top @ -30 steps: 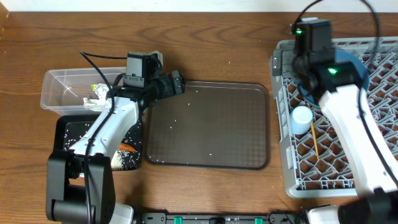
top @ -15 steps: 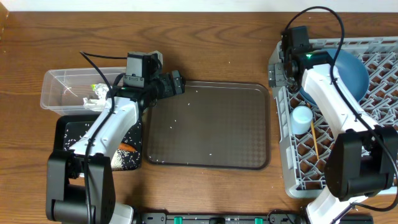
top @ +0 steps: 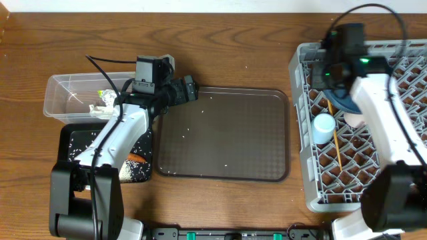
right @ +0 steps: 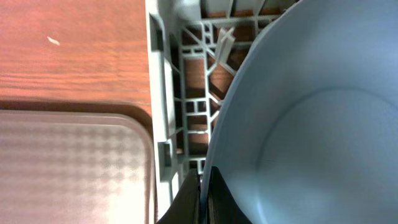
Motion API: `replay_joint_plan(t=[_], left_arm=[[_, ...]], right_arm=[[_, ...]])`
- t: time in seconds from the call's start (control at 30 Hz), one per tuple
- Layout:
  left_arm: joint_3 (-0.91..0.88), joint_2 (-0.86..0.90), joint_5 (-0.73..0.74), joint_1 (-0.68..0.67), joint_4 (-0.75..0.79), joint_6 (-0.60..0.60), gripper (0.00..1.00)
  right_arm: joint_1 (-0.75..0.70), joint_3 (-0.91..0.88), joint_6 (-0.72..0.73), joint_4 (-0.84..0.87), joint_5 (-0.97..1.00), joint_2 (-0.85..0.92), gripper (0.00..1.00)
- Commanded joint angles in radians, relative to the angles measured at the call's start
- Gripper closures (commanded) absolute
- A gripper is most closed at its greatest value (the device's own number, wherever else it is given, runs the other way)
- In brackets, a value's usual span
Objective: Sort waste into correct bins and load items into the dishwasher rack
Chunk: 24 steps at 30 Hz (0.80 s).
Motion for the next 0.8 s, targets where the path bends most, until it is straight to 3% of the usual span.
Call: replay_joint_plan(t=[0.0, 0.2, 0.33, 0.5, 0.77], left_arm=[[-0.005, -0.002, -0.010, -0.002, 0.001, -0.002, 0.02], [-0.005, -0.002, -0.010, -0.002, 0.001, -0.002, 0.02], [-0.005, -0.002, -0.010, -0.002, 0.001, -0.002, 0.02], [-0.005, -0.002, -0.010, -0.002, 0.001, -0.002, 0.02], [-0.005, -0.002, -0.010, -0.002, 0.001, -0.002, 0.02]], right_arm=[[-0.136, 0.006, -0.020, -0.009, -0.426, -0.081, 0.99], [-0.519, 0.006, -0.083, -0.011, -1.102, -0.190, 0.99], [-0.750, -0.011, -0.243, -0.029, -1.484, -0.182, 0.99], [-0.859, -0.069, -0.283, -0.023, -1.497, -0.152, 0.99], [-0.809, -0.104, -0.406, 0.019, -1.497, -0.036, 0.99]])
